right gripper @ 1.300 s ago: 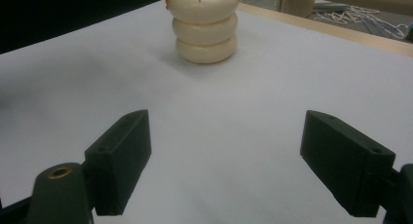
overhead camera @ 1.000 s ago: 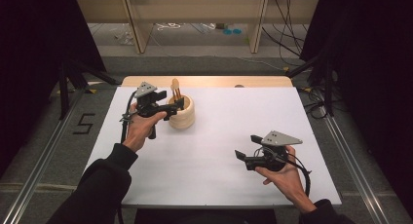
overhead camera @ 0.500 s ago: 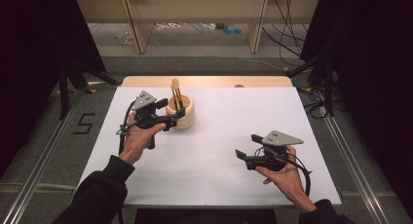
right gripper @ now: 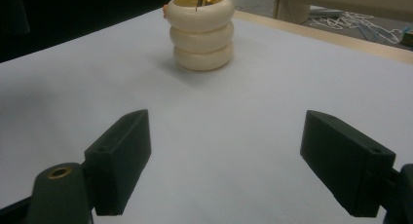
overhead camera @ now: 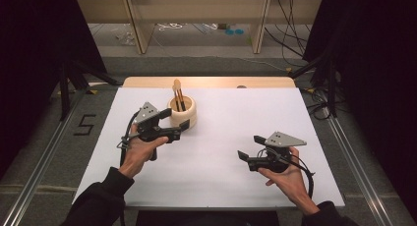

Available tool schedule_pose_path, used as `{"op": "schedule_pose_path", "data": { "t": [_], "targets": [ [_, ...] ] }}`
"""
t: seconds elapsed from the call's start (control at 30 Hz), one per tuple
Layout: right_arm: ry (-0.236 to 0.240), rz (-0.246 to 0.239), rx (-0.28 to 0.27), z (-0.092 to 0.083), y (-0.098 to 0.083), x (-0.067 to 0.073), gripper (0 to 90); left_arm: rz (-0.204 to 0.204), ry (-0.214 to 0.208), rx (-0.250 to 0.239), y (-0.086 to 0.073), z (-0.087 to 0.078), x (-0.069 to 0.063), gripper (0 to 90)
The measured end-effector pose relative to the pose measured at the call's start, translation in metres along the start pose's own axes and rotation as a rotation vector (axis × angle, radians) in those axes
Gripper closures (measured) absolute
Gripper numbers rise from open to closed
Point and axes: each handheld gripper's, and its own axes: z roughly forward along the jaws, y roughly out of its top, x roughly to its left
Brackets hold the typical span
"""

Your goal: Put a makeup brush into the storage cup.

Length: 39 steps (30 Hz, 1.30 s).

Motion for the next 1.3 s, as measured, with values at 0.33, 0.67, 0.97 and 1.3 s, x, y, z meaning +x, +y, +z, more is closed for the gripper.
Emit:
{"op": "schedule_pose_path", "data": {
  "t": [0.33,0.67,0.97,1.3],
  "targets": [
    [0.009,0.010,0.015,-0.002,0.001,0.002,19.5,0.014,-0.019,0.016,-0.011,-0.008,-0.020,16.3],
    [0.008,0.014,0.010,-0.004,0.001,0.002,19.2,0.029,-0.006,0.022,-0.027,-0.019,-0.034,16.1],
    [0.013,0.041,-0.014,-0.009,-0.001,0.002,18.9,0.024,-0.072,0.041,-0.040,-0.026,-0.046,16.1],
    [0.020,0.045,-0.003,-0.013,-0.007,0.006,18.7,0.028,-0.071,0.051,-0.043,-0.027,-0.050,16.3]
  ]
}}
